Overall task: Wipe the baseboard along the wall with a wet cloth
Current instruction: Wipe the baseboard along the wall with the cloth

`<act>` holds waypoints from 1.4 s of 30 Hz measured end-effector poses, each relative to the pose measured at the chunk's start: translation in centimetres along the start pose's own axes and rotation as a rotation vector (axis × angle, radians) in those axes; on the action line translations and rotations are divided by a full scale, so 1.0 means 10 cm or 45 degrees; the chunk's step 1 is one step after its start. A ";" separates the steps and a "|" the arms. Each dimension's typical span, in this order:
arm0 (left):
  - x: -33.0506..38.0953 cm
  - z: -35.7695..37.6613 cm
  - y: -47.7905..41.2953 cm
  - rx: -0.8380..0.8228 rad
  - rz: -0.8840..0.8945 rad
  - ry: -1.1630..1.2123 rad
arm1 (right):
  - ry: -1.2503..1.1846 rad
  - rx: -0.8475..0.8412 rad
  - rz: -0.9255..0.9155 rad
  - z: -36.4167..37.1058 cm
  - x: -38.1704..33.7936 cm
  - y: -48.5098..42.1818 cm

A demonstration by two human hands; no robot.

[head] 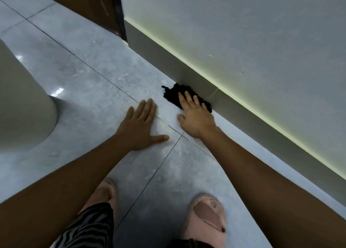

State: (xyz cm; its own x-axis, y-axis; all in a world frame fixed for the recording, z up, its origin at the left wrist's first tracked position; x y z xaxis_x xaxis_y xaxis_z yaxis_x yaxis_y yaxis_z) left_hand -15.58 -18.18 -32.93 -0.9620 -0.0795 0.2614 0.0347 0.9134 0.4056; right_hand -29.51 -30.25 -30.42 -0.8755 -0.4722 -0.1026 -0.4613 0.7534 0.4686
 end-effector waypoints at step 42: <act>-1.48 -0.15 0.29 0.485 -0.617 0.143 | 0.161 0.053 -0.291 -0.33 -1.17 -0.94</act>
State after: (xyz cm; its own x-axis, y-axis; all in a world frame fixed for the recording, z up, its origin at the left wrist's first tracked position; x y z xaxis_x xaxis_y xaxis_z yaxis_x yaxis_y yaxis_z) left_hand -0.85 -14.92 -34.33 -0.8091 -0.5430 0.2247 -0.5174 0.8395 0.1659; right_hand -14.48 -33.32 -30.74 -0.7241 -0.6838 -0.0899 -0.6529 0.6376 0.4089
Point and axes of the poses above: each hand's wrist, its own y-axis away from the middle knuckle, its own z-axis out of the palm, x = y × z, the point moved 2 cm from there along -y, towards the middle knuckle, and after that the axes turned 10 degrees about z, right-handed, at the moved point
